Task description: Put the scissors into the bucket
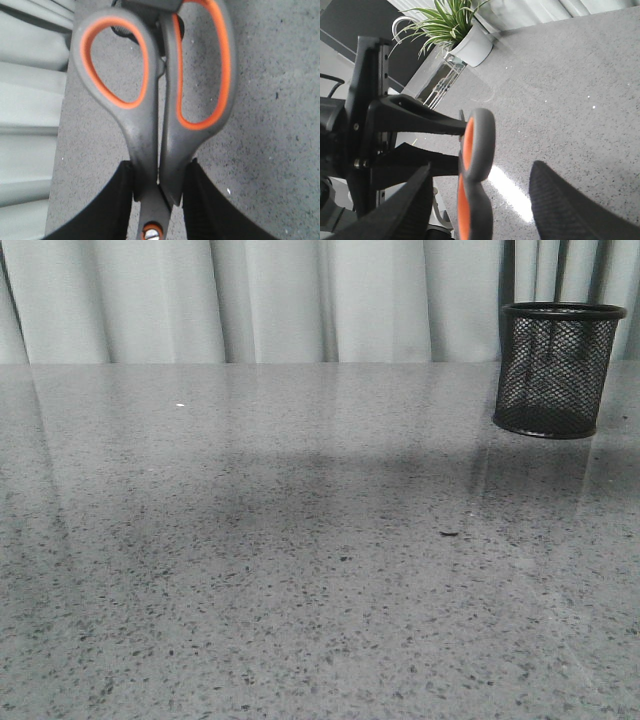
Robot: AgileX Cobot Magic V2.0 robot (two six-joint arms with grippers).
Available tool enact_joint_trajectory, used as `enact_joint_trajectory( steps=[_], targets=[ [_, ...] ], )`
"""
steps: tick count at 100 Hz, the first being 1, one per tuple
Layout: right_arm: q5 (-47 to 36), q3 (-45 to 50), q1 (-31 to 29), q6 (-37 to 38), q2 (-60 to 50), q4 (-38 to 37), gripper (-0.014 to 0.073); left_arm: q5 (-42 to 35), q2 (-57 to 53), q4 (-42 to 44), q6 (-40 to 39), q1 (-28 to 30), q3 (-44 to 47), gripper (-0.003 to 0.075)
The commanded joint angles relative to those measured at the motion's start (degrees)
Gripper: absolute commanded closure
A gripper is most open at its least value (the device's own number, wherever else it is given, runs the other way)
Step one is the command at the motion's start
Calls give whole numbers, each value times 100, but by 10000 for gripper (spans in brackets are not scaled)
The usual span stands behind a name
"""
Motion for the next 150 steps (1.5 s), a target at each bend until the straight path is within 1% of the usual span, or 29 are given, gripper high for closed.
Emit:
enact_joint_trajectory(
  steps=[1,18,25,32,39,49,51,53,60,64,67,79,84,89,99,110,113,115,119,120,129,142,150],
  targets=[
    [84,-174,-14,-105,-35,409,213,-535,-117,-109,-94,-58,-200,730],
    [70,-174,-14,-298,79,493,218,-570,7,-151,-94,-58,-200,730],
    [95,-174,-14,-298,131,503,265,-628,45,-202,-94,-58,-200,730],
    [124,-174,-14,-298,191,502,352,-783,79,-340,-94,-58,-200,730],
    [177,-174,-14,-323,252,502,463,-916,101,-473,-94,-58,-200,729],
    [234,-174,-14,-334,317,502,650,-965,110,-515,-94,-58,-200,721],
    [234,-174,-14,-334,330,502,669,-965,110,-515,-94,-58,-200,715],
    [234,-174,-14,-334,330,502,666,-948,110,-515,-94,-58,-200,708],
    [213,-174,-14,-334,330,502,658,-841,110,-515,-94,-58,-200,647],
    [208,-174,-14,-334,330,502,658,-765,110,-515,-94,-31,-200,592],
    [199,-174,-14,-349,330,502,658,-706,110,-515,-94,-33,-200,549],
    [199,-178,-14,-535,330,488,657,-715,99,-504,-103,-33,-200,322],
    [165,-178,-14,-535,330,463,654,-759,88,-504,-227,16,-200,262],
    [112,-178,-24,-535,330,441,641,-811,75,-504,-454,132,-200,239],
    [-111,-208,-50,-459,330,253,641,-820,51,-504,-1240,520,-217,240],
    [-396,-484,-166,80,330,-432,641,-388,51,-504,-1983,1233,-406,240],
    [-488,-659,-221,316,330,-841,641,-192,51,-515,-2174,1534,-505,240],
    [-542,-759,-249,459,330,-976,641,-96,51,-526,-2248,1686,-558,240],
    [-608,-942,-272,702,330,-1333,641,26,41,-555,-2346,1884,-625,240],
    [-629,-942,-286,702,330,-1333,641,53,43,-559,-2346,1933,-643,240],
    [-765,-1457,-372,1335,330,-2314,641,338,-14,-807,-2348,2580,-800,241],
    [-800,-2230,-395,2386,339,-3892,641,340,-225,-1387,-2382,3465,-804,242],
    [-681,-2657,-395,2956,386,-4859,641,306,-373,-1729,-2382,3975,-804,248]
  ],
)
